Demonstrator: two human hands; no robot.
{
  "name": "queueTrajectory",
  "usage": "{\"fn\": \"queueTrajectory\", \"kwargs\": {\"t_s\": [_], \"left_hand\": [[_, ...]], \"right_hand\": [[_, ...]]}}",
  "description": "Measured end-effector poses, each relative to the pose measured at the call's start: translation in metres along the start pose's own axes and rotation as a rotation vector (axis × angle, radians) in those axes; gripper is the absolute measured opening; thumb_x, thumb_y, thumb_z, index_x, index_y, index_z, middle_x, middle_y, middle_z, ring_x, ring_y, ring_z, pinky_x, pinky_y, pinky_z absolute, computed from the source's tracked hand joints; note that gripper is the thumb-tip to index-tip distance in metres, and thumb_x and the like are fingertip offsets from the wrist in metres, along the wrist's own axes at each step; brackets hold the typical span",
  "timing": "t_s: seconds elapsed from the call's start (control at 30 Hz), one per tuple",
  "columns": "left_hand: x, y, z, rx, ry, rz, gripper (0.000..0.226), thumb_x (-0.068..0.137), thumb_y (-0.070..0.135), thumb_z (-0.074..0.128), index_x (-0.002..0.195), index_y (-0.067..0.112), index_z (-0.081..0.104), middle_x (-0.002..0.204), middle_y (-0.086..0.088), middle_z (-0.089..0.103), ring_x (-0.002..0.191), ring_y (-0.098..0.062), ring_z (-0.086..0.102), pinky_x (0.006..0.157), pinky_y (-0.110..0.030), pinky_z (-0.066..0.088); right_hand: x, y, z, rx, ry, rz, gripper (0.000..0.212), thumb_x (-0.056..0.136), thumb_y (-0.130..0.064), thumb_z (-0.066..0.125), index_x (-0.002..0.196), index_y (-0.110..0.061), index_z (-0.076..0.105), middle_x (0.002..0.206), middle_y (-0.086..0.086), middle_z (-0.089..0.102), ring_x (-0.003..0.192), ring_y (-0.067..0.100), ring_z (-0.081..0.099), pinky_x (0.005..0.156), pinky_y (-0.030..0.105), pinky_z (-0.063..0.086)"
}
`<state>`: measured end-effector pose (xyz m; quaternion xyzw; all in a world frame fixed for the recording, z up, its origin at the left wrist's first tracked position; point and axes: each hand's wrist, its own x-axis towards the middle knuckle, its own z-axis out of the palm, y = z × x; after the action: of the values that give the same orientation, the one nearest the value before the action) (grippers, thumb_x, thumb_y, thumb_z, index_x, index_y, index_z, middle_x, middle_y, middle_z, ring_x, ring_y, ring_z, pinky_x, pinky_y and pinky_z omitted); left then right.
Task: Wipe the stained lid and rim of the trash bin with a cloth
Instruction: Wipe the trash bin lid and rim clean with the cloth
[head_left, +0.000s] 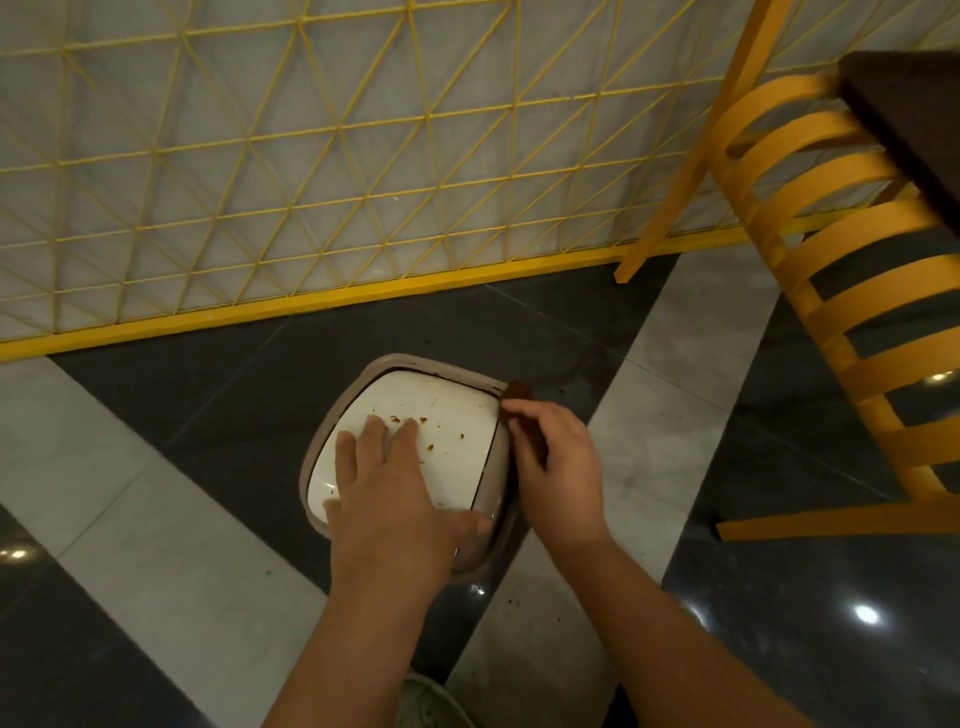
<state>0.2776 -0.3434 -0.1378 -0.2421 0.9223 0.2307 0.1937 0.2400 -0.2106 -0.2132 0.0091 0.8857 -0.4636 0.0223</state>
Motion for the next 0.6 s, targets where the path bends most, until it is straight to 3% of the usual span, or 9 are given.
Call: {"fn": "queueTrajectory", "kwargs": {"t_s": [0.1,0.2,0.3,0.43,0.6], "left_hand": [[0.001,0.002,-0.001,0.005,-0.002,-0.011,0.109,0.067,0.044,0.080,0.148,0.030,0.009,0.156,0.004,-0.001,0.145,-0.022,-0.012,0.116,-0.055,0.018],[0.003,0.002,-0.001,0.012,-0.007,-0.022,0.109,0.067,0.044,0.080,0.148,0.030,0.008,0.156,0.005,-0.001,0.145,-0.023,-0.011,0.115,-0.055,0.018],[0.002,0.002,-0.002,-0.003,0.010,-0.014,0.109,0.067,0.043,0.079,0.148,0.029,0.008,0.156,0.005,-0.001,0.145,-0.022,-0.011,0.116,-0.054,0.018],[0.001,-0.001,0.001,0.023,0.016,0.001,0.109,0.068,0.043,0.079,0.148,0.030,0.007,0.157,0.006,-0.002,0.145,-0.022,-0.013,0.116,-0.053,0.016],[0.003,-0.002,-0.003,0.036,-0.014,0.037,0.111,0.067,0.042,0.080,0.149,0.030,0.006,0.157,0.009,-0.005,0.145,-0.020,-0.015,0.117,-0.054,0.013]], "right_hand": [[0.006,0.007,0.001,0.039,0.024,0.163,0.027,0.093,-0.017,0.056,0.115,-0.031,0.062,0.112,-0.014,0.057,0.103,0.003,0.053,0.100,0.032,0.046],[-0.027,-0.004,0.003,0.126,0.051,0.177,0.030,0.091,-0.013,0.057,0.114,-0.033,0.060,0.111,-0.018,0.057,0.104,-0.002,0.054,0.096,0.024,0.047],[-0.058,-0.016,0.003,0.195,0.090,0.072,0.036,0.089,-0.007,0.058,0.111,-0.035,0.060,0.111,-0.018,0.059,0.106,-0.005,0.054,0.093,0.014,0.044],[-0.030,-0.009,0.003,0.084,0.072,-0.068,0.035,0.088,-0.007,0.058,0.114,-0.029,0.063,0.116,-0.014,0.059,0.112,0.001,0.050,0.097,0.013,0.037],[0.015,0.006,0.002,-0.119,-0.035,0.094,0.031,0.094,-0.016,0.053,0.121,-0.029,0.060,0.122,-0.006,0.060,0.115,0.012,0.052,0.100,0.021,0.037]]}}
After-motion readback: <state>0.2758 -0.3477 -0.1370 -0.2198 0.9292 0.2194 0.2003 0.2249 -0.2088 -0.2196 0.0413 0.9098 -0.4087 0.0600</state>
